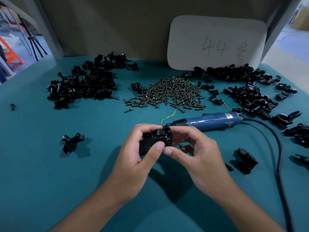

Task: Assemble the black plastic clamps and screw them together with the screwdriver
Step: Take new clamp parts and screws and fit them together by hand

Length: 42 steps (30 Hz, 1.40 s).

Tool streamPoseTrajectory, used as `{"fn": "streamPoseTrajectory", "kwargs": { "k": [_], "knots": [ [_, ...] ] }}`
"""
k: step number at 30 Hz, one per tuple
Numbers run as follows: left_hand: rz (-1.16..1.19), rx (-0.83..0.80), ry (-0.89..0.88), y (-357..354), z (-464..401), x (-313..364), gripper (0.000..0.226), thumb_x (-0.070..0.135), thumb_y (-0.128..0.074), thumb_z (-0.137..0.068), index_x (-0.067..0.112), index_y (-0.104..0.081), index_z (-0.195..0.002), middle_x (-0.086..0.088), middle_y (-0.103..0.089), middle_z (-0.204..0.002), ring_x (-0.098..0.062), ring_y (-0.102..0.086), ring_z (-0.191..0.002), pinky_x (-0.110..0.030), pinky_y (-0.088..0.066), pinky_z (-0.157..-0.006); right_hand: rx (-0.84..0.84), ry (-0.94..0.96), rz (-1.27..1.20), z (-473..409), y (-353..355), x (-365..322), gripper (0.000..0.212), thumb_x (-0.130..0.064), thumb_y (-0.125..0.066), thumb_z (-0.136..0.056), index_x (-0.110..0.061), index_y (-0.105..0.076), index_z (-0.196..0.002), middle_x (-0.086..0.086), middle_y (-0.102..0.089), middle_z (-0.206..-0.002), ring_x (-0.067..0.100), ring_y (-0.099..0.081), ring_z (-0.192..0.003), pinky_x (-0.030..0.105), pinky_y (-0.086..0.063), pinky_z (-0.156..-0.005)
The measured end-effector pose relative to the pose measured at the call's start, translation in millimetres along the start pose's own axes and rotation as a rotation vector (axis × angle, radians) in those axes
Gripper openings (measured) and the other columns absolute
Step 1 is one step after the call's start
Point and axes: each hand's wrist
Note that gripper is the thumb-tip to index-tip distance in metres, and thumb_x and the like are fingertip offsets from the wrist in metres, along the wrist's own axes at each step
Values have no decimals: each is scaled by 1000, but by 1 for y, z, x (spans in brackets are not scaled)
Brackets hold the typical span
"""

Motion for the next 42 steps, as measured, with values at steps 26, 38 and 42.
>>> {"fn": "streamPoseTrajectory", "kwargs": {
  "k": [26,38,42],
  "knots": [
    [-118,-13,18,2,-1,-8,24,50,-56,-92,37,-60,-112,8,-68,-108,-16,-65,-105,-25,-49,-90,-65,-19,93,0,7,-8,38,-54,-82,-75,-40,-68,-108,-10,-72,-108,16,-65,-104,39,-54,-84],
    [-93,66,74,5,-5,-7,27,60,-55,-85,49,-58,-108,16,-66,-103,-7,-62,-92,-15,-46,-78,-354,-442,1138,-169,42,23,12,-33,-70,-94,-23,-65,-97,11,-59,-119,28,-64,-100,46,-53,-99],
    [-81,80,76,5,-6,-5,26,60,-55,-84,48,-58,-107,13,-67,-102,-9,-63,-90,-19,-49,-79,-285,-357,1256,-166,36,16,7,-19,-61,-101,-19,-64,-107,12,-57,-119,30,-63,-97,46,-56,-90]
  ]
}}
Point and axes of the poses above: each hand's wrist, its own z-axis away from the middle knuckle, its own y-axis out of the back of the hand, x = y × z
